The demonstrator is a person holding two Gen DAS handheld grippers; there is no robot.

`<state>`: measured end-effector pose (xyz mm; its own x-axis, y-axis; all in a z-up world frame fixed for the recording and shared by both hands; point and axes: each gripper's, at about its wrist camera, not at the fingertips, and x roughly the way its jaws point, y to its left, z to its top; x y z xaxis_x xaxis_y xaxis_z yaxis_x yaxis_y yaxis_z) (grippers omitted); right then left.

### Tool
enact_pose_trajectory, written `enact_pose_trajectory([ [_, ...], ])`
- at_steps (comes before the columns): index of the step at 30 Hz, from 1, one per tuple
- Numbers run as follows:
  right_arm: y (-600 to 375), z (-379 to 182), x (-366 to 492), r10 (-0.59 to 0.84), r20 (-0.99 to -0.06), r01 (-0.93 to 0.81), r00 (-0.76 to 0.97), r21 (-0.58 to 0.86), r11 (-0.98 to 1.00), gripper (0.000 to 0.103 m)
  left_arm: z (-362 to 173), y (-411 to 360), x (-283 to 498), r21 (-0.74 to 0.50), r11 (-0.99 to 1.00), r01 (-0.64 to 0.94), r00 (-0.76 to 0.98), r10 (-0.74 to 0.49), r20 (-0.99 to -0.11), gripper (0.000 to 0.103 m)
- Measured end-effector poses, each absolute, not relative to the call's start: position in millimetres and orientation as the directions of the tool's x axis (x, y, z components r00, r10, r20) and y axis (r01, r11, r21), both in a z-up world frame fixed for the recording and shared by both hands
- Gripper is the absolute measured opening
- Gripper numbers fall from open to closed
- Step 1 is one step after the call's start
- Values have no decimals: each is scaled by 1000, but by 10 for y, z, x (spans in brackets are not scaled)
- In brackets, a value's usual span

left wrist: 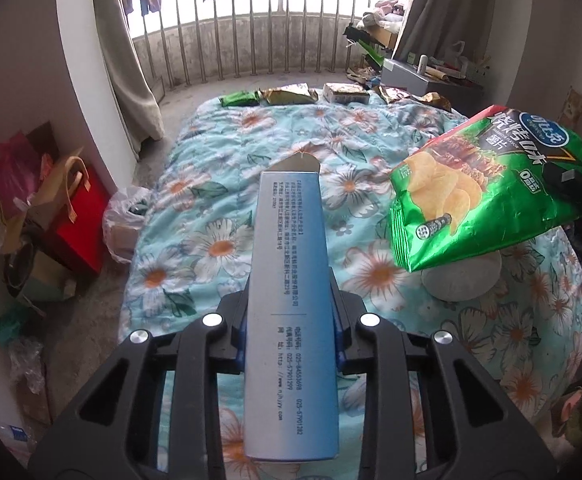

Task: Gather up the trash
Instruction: 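Lift the box and green chip bag up off the bed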

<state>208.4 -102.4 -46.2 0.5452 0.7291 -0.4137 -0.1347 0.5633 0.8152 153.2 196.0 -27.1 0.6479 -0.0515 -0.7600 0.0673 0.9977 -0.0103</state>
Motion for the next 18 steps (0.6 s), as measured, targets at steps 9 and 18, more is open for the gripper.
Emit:
enact_pose_trajectory([
  [9, -1005, -351, 2025, 752, -373, -194, 544, 816, 545, 4, -111, 1936, 1459, 53, 997, 59, 696, -3, -718, 28],
  [18, -1122, -385, 2004, 762, -340, -200, 551, 833, 516, 4, 1, 1898, 1398, 89, 995, 53, 727, 23, -687, 28],
])
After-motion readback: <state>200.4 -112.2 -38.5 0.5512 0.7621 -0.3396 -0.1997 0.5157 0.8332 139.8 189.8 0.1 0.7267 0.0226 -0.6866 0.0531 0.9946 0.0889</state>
